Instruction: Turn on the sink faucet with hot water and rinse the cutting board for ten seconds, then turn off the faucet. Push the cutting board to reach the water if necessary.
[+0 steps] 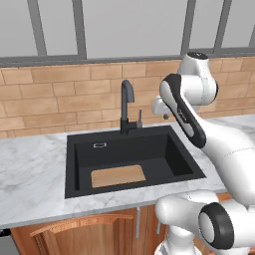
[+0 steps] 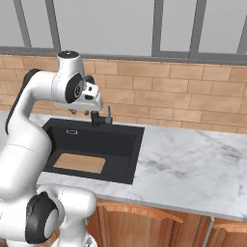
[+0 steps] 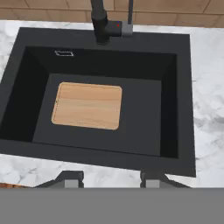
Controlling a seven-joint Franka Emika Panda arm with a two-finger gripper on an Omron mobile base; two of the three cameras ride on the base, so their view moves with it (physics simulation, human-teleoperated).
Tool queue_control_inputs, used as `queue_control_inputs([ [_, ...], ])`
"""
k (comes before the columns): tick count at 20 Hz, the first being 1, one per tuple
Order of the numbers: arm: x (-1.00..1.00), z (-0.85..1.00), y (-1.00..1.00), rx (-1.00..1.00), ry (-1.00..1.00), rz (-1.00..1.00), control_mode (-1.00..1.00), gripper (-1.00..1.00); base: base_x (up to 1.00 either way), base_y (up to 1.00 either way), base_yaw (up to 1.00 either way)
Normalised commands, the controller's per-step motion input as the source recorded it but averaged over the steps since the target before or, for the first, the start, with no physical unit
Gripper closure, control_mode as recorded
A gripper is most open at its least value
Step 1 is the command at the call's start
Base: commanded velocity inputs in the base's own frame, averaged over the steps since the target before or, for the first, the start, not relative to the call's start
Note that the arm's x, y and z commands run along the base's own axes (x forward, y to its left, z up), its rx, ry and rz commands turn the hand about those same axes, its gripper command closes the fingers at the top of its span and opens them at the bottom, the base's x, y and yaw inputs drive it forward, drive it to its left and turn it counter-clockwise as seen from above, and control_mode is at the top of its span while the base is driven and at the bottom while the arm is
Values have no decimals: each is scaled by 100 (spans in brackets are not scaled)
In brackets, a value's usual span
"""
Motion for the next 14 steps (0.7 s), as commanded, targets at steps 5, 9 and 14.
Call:
queue_control_inputs([
  [5,-7,-3,0,0,-16,0,-100,-100,0,0,0],
  [9,-11,-3,-21,0,-28,10,-100,-100,0,0,0],
  [14,-1,-15,-26,0,-29,12,-100,-100,0,0,0],
])
